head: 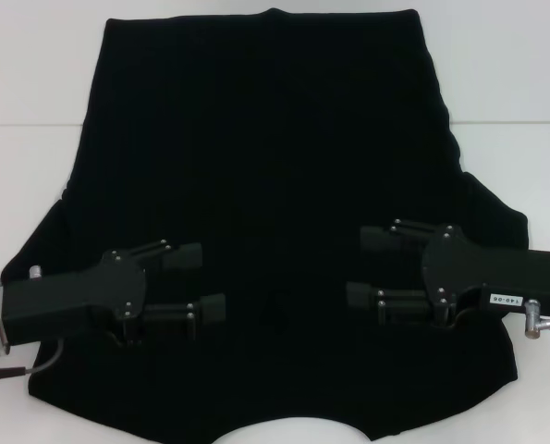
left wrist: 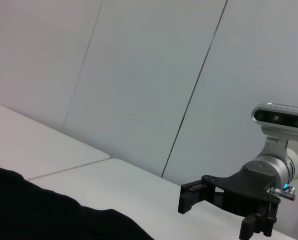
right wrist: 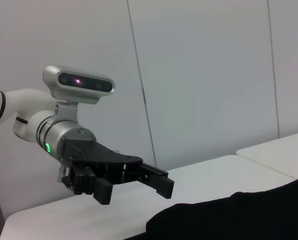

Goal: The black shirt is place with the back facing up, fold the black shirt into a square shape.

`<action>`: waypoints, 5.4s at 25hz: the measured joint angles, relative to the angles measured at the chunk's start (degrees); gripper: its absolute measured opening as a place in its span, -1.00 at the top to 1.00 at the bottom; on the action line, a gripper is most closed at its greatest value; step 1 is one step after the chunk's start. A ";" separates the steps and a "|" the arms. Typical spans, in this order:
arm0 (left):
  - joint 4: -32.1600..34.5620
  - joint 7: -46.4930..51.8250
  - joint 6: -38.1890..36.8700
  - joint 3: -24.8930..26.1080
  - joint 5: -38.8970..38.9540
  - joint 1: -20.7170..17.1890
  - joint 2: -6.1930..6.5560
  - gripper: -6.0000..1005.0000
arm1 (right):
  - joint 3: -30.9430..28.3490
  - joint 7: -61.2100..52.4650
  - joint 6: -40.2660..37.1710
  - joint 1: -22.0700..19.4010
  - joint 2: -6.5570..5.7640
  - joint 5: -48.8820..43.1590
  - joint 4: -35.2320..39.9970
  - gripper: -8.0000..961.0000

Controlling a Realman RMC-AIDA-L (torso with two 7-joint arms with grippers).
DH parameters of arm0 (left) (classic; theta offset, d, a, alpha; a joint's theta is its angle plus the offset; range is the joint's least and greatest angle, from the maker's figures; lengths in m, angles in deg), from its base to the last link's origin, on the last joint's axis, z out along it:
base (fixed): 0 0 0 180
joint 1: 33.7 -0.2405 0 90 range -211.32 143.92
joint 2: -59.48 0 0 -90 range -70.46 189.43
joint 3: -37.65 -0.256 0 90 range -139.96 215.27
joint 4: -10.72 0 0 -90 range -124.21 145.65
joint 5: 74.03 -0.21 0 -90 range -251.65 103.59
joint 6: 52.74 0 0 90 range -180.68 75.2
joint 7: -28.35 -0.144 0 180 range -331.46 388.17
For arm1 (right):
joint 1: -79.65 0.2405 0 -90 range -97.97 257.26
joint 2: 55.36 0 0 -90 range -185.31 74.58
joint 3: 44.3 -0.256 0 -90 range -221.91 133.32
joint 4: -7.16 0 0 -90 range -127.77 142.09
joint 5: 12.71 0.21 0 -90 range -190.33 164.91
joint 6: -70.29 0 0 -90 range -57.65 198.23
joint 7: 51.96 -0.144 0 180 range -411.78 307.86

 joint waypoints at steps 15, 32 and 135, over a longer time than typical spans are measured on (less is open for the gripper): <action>0.03 0.21 0.22 0.06 0.19 -0.28 -0.21 -0.84 | -0.09 0.00 0.00 0.13 0.03 0.00 -0.02 -0.78; 6.83 26.33 19.16 1.64 -1.96 -1.01 0.96 -0.82 | -1.55 -1.84 2.18 1.84 0.17 0.05 -2.09 -0.78; 13.69 46.43 36.66 2.21 -25.23 -0.12 1.45 0.96 | -2.63 -2.14 4.80 2.96 0.20 3.44 -5.69 -0.78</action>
